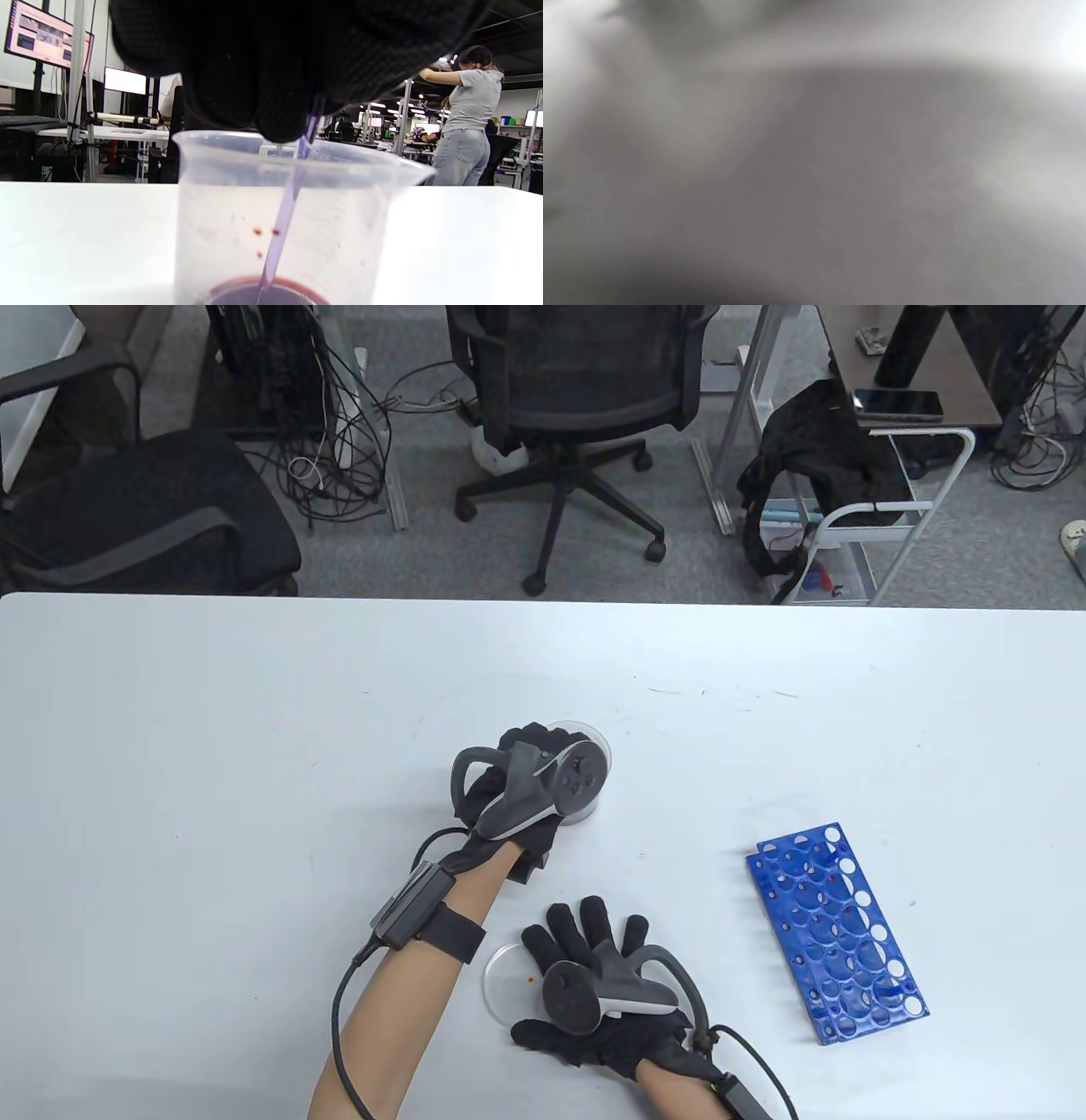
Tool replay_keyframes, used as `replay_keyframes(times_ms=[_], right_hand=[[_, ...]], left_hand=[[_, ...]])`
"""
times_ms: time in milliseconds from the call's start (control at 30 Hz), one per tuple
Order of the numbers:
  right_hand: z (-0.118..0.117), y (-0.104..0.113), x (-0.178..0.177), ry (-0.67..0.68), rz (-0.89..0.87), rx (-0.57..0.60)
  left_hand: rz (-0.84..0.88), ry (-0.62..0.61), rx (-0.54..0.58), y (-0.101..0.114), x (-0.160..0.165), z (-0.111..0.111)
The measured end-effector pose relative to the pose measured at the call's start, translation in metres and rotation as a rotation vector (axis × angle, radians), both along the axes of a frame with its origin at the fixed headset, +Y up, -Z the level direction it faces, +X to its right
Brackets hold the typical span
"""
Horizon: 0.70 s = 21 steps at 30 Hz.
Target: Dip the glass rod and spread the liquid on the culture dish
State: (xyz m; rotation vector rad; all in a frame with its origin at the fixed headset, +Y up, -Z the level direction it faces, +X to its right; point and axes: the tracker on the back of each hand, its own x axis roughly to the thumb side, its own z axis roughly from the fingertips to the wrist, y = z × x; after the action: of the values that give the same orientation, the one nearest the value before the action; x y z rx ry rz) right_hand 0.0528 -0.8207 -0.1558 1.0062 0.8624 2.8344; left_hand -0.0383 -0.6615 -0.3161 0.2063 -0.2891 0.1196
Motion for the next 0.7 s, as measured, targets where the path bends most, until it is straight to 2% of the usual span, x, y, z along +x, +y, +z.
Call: replay_keyframes(times_ms=[133, 267, 433, 500, 700], right_hand=[[0.0, 0.0, 0.0, 0.0, 0.0, 0.0], [0.0, 0.0, 0.0, 0.0, 0.0, 0.0], [0.0, 0.0, 0.0, 0.0, 0.0, 0.0], [0.0, 0.0, 0.0, 0.0, 0.0, 0.0], [0.0, 0.0, 0.0, 0.0, 0.0, 0.0]], left_hand=[[0.028, 0.003, -0.023, 0.003, -0.004, -0.003], [-0.024, -0.024, -0.056, -0.001, -0.001, -0.004], [-0.039, -0.023, -0.045, -0.002, 0.0, -0.002], [-0.015, -0.014, -0.018, 0.004, -0.003, 0.0], [0.057, -0.028, 0.074, 0.042, -0.019, 0.021]])
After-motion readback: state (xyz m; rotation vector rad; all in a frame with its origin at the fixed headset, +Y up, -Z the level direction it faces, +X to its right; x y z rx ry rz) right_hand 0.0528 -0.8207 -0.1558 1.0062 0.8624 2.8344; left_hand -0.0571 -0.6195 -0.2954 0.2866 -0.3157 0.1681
